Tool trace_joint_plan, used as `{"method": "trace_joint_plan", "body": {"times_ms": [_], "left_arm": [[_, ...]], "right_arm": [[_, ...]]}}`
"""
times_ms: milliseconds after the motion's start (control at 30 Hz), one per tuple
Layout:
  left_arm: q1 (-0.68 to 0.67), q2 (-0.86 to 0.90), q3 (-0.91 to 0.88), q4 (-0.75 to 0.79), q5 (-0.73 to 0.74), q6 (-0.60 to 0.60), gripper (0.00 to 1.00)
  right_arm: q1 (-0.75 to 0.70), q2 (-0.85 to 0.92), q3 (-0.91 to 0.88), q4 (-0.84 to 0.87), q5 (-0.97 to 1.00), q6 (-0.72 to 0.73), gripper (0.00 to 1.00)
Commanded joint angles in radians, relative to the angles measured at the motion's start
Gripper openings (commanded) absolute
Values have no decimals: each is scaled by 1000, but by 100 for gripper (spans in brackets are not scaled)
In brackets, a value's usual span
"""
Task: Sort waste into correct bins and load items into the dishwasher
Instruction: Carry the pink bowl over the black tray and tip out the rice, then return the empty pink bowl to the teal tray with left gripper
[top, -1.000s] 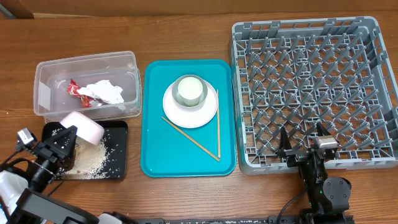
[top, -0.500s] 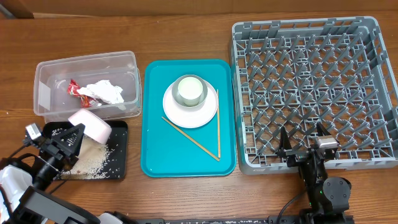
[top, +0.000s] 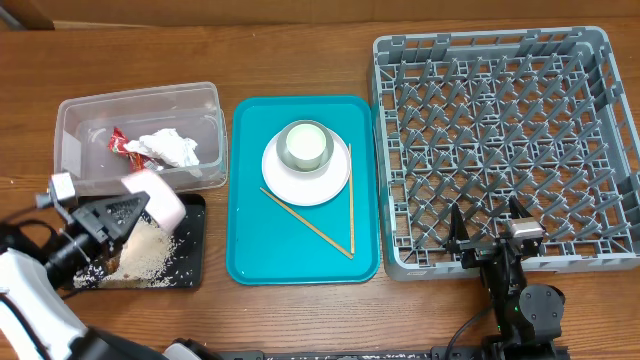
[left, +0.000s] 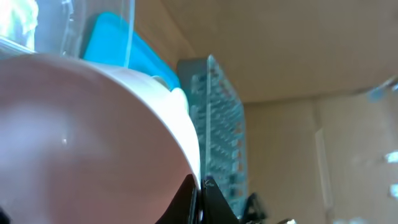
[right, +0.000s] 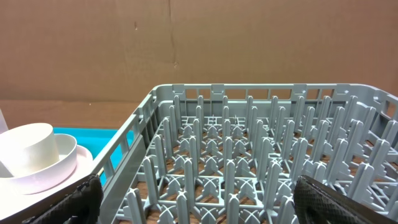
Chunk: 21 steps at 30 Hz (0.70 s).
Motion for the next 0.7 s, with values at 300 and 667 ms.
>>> {"method": "trace_joint_plan", "body": {"times_ms": [300,667], "left_arm": [[-513,-214,100,181,-603,-537,4],[-1126,-148,81,269,-1110,-847,4]], "right_arm": [[-3,-9,-11,6,2,-4,100],[-3,-9,-11,6,2,-4,100]]}}
